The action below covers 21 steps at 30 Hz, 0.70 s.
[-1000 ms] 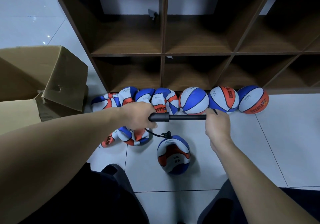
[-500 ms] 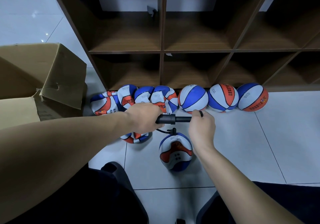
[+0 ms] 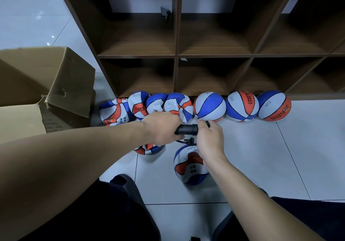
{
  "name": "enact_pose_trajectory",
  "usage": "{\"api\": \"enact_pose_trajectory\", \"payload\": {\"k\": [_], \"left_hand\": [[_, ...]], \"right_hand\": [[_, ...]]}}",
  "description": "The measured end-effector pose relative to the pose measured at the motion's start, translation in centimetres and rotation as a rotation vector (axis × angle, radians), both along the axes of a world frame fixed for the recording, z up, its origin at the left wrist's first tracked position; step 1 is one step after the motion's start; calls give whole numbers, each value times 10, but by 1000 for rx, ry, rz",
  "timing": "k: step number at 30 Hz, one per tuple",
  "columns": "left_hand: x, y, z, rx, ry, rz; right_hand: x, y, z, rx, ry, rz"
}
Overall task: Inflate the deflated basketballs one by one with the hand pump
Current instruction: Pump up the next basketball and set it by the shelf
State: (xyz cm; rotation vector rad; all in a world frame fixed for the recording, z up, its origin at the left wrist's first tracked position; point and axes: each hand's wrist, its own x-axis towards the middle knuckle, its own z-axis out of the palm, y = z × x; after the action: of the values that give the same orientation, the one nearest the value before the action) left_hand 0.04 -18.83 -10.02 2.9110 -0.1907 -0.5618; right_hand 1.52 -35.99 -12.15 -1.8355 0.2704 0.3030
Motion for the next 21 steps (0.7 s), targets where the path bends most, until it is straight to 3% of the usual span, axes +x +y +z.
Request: {"api": "enact_pose_trajectory", "payload": {"k": [9, 21], "left_hand": [[5, 31, 1, -61, 75, 44], [0, 22, 0, -31, 64, 54]], "right_hand": [[41, -52, 7, 49, 29, -192], [25, -28, 8, -15, -77, -135]]}}
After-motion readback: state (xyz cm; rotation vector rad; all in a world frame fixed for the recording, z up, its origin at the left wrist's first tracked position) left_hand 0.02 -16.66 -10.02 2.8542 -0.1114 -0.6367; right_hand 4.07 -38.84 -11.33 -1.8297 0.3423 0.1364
